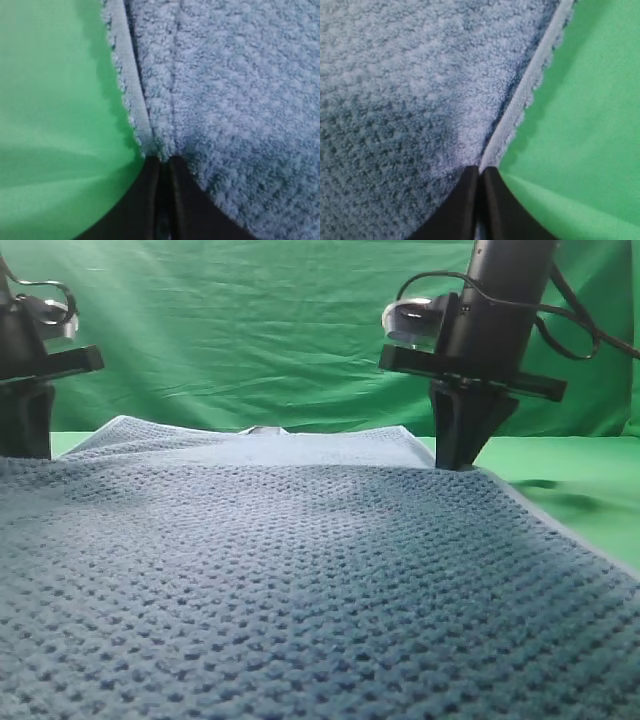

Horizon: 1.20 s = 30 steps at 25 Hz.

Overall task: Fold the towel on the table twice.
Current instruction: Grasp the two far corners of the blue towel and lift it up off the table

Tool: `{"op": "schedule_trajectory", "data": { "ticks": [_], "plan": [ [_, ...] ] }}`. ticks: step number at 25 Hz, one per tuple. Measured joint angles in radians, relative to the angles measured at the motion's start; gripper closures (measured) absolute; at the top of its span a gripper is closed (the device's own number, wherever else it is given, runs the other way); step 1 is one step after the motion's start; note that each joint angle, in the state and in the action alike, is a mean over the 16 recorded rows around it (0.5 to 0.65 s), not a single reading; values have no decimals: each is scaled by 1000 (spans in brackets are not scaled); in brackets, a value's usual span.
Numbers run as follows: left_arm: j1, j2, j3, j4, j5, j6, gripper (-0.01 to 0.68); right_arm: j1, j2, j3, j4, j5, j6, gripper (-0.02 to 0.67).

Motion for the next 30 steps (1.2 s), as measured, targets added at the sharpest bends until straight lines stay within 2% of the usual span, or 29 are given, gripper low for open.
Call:
{"op": "schedule_trajectory", "data": {
  "ticks": [8,16,22,30],
  "plan": [
    [0,-65,-176,-1,177,-6,673,0,-84,-127,-23,33,12,649],
    [-1,-140,-362,-19,218,-13,673,0,-156,-279,-44,-7,14,649],
    [-2,-154,-476,-100,126,-1,673,-2,-177,-374,-53,-125,17,649],
    [-2,-154,-542,-292,-137,94,673,-24,-183,-427,-55,-383,22,649]
  ]
}}
